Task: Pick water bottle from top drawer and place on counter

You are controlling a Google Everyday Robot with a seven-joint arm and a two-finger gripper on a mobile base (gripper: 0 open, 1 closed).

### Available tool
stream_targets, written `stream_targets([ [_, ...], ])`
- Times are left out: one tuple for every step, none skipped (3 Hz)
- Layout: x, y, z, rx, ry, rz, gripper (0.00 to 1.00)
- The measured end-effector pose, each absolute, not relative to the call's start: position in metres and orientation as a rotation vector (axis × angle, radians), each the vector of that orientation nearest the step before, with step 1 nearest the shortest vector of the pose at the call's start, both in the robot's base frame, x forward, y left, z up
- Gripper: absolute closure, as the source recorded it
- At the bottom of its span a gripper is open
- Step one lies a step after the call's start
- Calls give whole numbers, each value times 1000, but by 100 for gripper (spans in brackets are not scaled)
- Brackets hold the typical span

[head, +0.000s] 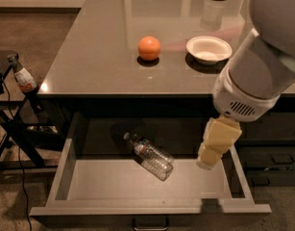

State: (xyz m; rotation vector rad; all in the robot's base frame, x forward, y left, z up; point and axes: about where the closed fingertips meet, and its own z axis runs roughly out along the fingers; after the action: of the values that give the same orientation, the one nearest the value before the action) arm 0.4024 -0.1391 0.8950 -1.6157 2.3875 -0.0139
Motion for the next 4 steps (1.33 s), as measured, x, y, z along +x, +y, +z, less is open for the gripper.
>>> stream_targets([
  [391, -115, 861, -1636, 2392, 42, 0],
  [391, -94, 807, -1662, 2434, 97, 0],
  [398, -79, 760, -1647, 2501, 185, 0],
  [399, -79, 757, -1643, 2509, 194, 0],
])
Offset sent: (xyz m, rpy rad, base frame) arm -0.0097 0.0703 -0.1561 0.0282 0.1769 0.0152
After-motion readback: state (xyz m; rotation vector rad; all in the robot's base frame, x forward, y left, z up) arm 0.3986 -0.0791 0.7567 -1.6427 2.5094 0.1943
